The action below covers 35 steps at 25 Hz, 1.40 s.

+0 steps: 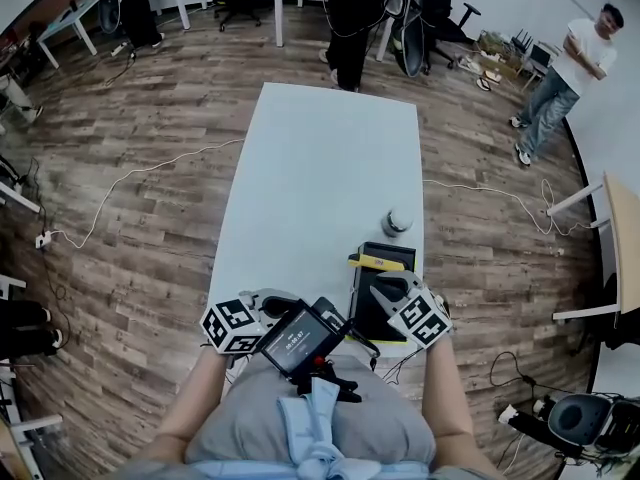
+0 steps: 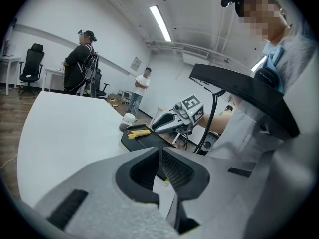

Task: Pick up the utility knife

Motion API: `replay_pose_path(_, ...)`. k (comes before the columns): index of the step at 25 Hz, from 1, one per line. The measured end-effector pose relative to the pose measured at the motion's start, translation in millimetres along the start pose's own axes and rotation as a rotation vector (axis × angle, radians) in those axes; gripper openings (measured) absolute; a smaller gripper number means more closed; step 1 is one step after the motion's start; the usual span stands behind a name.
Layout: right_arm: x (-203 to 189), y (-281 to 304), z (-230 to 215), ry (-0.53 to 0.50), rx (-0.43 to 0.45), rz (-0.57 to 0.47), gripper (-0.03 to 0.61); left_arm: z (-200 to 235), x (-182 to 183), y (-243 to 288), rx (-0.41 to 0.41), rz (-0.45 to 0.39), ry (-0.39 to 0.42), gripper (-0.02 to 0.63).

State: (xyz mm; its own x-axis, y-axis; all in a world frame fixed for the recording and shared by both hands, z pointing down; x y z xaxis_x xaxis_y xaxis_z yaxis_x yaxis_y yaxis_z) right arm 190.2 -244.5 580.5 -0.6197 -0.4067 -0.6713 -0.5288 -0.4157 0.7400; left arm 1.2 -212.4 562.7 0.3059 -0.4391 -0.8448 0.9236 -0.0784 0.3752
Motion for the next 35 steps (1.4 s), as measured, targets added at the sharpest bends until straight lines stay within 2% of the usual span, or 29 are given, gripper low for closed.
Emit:
replay_pose_path(17, -8, 11, -22, -0.087, -0.035, 0.074, 0.037, 9, 0, -2, 0.0, 0.002, -0.011, 0.032)
replay_pose_path(35, -19, 21, -45, -0.121, 0.005, 0.122, 0.112, 16, 3, 5, 0.002, 0.015, -0.027, 0.032)
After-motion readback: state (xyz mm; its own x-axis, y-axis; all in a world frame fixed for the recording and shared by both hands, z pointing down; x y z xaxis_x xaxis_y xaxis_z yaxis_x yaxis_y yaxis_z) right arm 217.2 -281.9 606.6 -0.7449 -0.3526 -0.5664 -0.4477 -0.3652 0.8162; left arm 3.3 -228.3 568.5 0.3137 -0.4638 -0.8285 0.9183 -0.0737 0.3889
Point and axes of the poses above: the fingertips, and each gripper's own axes: y forward along the fingers, z to its left, x out of its top, the point moved 4 cm from there along -y, backward along the fingers, and after that the axes turned 4 degrees about y, right-handed, at the moved point
